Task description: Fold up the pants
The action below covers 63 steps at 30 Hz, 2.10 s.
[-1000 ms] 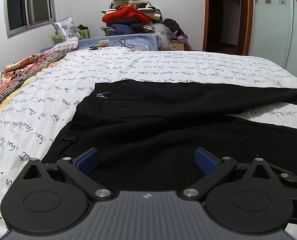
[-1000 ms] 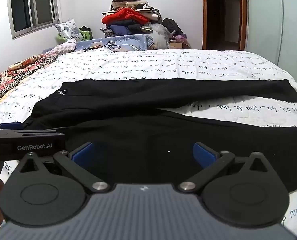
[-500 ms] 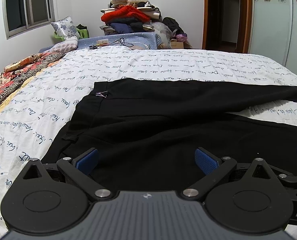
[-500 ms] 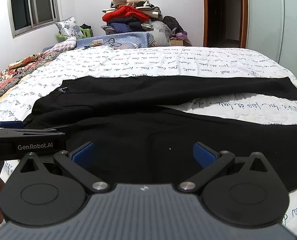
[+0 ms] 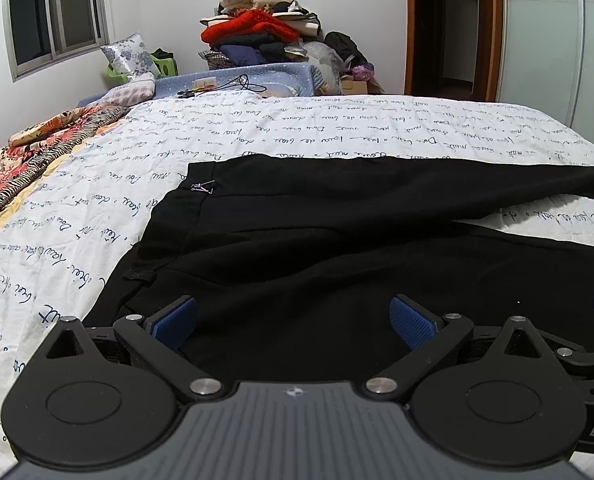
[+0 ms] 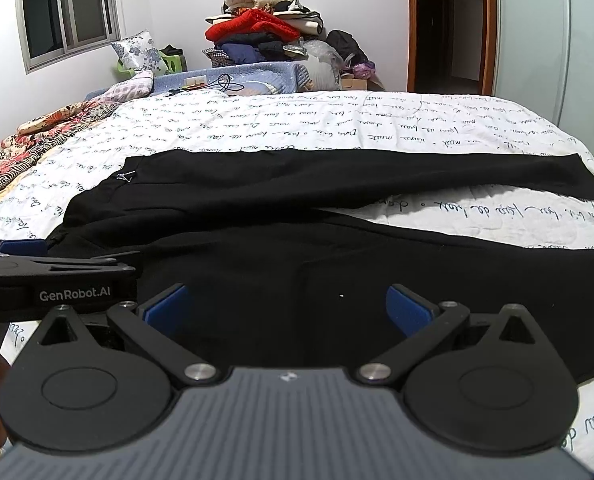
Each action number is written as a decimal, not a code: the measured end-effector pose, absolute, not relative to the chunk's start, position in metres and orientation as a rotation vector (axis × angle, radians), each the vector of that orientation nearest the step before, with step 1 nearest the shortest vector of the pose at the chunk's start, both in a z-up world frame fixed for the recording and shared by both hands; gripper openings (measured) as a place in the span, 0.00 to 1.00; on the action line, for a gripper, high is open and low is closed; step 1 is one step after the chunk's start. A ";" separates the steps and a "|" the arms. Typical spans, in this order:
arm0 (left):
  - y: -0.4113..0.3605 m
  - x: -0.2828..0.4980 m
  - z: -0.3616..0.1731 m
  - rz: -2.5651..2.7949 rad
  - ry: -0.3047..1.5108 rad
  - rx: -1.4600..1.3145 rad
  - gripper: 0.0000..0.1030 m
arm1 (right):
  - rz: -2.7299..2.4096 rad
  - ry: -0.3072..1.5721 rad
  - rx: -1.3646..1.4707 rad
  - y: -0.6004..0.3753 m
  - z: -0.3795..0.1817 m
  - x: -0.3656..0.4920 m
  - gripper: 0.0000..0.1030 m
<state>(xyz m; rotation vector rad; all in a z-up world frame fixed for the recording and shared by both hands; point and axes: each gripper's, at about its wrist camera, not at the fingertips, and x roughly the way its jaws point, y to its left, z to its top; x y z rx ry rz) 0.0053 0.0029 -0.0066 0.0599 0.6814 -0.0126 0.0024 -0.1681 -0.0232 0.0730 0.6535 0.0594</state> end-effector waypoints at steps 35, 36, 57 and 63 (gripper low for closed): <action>-0.001 0.007 -0.008 -0.004 0.697 0.073 1.00 | 0.063 0.661 0.088 -0.169 -0.026 0.003 1.00; -0.001 0.007 -0.008 -0.005 0.697 0.074 1.00 | 0.062 0.660 0.085 -0.169 -0.027 0.003 1.00; 0.013 0.029 -0.004 -0.010 0.684 0.089 1.00 | 0.235 0.550 0.026 -0.177 -0.022 0.013 1.00; 0.061 0.078 0.017 -0.073 0.675 0.047 1.00 | 0.284 0.475 -0.169 -0.178 0.007 0.058 1.00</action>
